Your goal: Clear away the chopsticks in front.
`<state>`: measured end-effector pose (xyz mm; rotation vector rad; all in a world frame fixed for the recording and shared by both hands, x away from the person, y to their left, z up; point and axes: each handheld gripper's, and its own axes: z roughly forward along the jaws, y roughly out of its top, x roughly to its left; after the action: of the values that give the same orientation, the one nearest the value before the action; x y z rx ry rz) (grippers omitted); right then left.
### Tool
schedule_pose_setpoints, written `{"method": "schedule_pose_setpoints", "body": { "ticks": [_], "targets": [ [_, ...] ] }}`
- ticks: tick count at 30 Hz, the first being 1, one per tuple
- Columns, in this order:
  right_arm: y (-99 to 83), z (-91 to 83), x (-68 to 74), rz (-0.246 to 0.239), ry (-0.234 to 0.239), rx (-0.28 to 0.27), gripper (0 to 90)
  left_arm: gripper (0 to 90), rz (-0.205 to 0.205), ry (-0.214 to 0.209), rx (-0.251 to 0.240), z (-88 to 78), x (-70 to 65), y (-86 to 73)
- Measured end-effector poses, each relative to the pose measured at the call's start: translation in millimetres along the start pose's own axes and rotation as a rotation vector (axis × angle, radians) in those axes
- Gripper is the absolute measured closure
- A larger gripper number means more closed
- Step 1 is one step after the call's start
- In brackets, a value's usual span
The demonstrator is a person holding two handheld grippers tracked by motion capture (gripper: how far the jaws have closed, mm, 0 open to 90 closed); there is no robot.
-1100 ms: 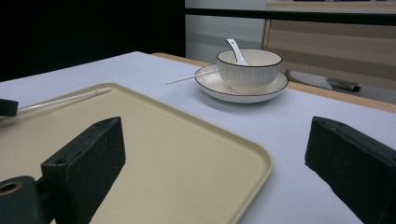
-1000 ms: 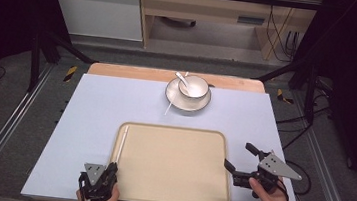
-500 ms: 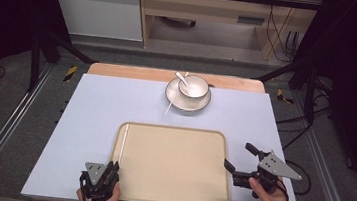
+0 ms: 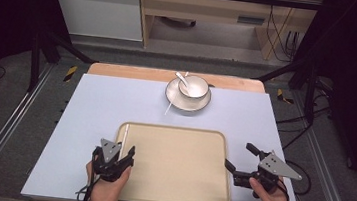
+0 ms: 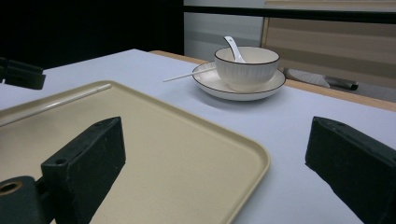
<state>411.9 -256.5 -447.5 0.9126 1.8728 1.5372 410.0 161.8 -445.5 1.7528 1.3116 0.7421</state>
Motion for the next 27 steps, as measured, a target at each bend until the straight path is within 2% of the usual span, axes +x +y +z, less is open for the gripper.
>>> {"method": "schedule_pose_setpoints", "body": {
  "ticks": [1,2,3,5,6,8,9,12,15,17,19,22,26,27],
  "targets": [
    [0.0,0.1,0.0,0.000,0.000,0.001,5.1,47.4,0.000,0.000,0.000,0.0,0.0,0.0],
    [0.0,0.1,0.0,0.000,0.000,0.001,5.1,45.9,0.019,-0.018,0.008,3.9,-1.8,4.3],
    [-0.1,0.2,0.0,-0.001,0.000,0.002,5.0,44.6,0.046,-0.050,0.012,11.4,-4.4,12.9],
    [-0.1,0.2,0.2,-0.004,0.000,0.002,4.7,41.0,0.059,-0.089,0.019,19.2,-7.2,20.7],
    [-0.2,0.3,0.3,-0.005,0.000,0.001,4.6,40.0,0.080,-0.098,0.022,23.0,-8.9,24.2],
    [-0.1,0.4,0.4,-0.010,0.001,0.001,4.5,38.7,0.096,-0.107,0.026,26.7,-10.6,27.6],
    [-0.2,0.4,0.4,-0.013,0.001,0.002,4.2,37.9,0.117,-0.145,0.030,34.1,-11.6,35.4],
    [0.0,0.5,1.0,-0.012,0.000,0.005,3.6,35.8,0.141,-0.160,0.033,41.5,-12.8,44.2],
    [-0.1,0.6,0.9,-0.022,0.004,0.001,3.4,33.2,0.167,-0.197,0.017,55.6,-12.7,63.5],
    [0.0,0.8,1.2,-0.022,0.005,0.000,3.3,33.0,0.178,-0.201,0.012,59.0,-13.3,68.1],
    [0.1,1.3,2.3,-0.024,0.005,0.001,3.3,33.0,0.211,-0.210,0.011,65.6,-14.4,77.3],
    [-0.4,2.0,2.8,-0.038,0.002,0.008,3.3,33.4,0.237,-0.217,0.021,76.2,-15.6,90.4],
    [-0.5,2.4,3.3,-0.041,0.001,0.010,3.3,33.7,0.236,-0.228,0.029,89.4,-14.2,107.8],
    [-0.5,2.4,3.5,-0.041,0.001,0.009,3.3,34.0,0.247,-0.227,0.036,92.6,-13.2,112.0]
  ]
}}
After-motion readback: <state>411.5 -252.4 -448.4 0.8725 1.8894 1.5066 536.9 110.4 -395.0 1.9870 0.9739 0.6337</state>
